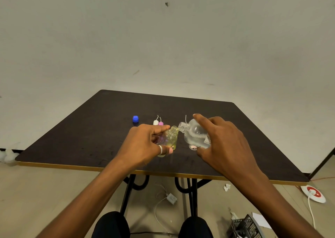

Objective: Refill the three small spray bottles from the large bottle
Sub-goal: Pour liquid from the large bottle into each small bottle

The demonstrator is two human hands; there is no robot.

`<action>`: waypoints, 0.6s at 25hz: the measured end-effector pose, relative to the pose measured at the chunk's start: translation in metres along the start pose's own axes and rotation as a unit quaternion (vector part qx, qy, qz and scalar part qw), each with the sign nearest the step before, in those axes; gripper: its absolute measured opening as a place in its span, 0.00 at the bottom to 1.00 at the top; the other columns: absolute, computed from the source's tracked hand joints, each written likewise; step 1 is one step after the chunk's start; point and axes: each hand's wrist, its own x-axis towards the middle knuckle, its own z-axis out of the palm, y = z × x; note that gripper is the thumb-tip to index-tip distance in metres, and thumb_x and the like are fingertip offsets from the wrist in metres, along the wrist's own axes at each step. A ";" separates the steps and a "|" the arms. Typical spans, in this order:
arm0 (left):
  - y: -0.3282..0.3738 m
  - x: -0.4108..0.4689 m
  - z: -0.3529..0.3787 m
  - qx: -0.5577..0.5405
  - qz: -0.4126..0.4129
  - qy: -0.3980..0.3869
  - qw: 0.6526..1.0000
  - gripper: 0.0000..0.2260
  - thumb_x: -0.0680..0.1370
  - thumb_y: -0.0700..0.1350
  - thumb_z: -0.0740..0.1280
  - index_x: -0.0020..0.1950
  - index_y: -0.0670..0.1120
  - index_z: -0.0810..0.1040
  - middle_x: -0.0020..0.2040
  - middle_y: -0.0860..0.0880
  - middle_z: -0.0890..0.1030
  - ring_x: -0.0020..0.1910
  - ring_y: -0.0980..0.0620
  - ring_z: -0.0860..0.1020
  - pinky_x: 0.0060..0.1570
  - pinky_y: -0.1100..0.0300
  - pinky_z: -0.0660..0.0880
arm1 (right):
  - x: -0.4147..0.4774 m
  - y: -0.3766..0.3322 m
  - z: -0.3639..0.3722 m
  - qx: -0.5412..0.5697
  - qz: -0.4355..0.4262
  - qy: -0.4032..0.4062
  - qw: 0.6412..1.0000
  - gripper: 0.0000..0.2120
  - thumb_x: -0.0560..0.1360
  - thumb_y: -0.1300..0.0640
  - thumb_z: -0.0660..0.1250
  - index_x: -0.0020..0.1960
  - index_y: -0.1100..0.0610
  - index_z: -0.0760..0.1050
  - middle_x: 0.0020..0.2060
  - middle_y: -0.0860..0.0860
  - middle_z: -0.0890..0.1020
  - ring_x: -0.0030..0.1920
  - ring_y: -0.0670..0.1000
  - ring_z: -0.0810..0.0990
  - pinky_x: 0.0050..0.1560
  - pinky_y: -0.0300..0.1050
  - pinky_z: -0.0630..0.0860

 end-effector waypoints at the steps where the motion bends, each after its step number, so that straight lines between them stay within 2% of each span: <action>1: 0.000 0.000 0.000 0.002 0.000 0.000 1.000 0.33 0.66 0.49 0.80 0.69 0.56 0.75 0.60 0.54 0.83 0.53 0.63 0.81 0.50 0.77 0.72 | 0.000 0.000 0.000 -0.001 0.000 0.000 1.000 0.41 0.68 0.44 0.74 0.75 0.41 0.57 0.63 0.48 0.75 0.58 0.52 0.75 0.55 0.46 0.75; 11: -0.001 0.000 0.002 0.000 -0.004 -0.001 1.000 0.33 0.65 0.49 0.80 0.69 0.56 0.75 0.59 0.55 0.83 0.53 0.64 0.81 0.47 0.80 0.71 | 0.000 0.000 -0.001 -0.004 -0.001 -0.001 1.000 0.40 0.69 0.45 0.74 0.75 0.41 0.57 0.64 0.48 0.75 0.60 0.52 0.74 0.57 0.47 0.75; 15: 0.000 -0.001 0.001 -0.006 -0.007 -0.003 1.000 0.33 0.66 0.49 0.80 0.69 0.56 0.74 0.60 0.54 0.83 0.54 0.62 0.81 0.53 0.73 0.74 | 0.000 0.000 0.000 -0.003 -0.003 0.004 1.000 0.40 0.69 0.46 0.74 0.75 0.41 0.58 0.64 0.48 0.75 0.60 0.53 0.74 0.57 0.48 0.76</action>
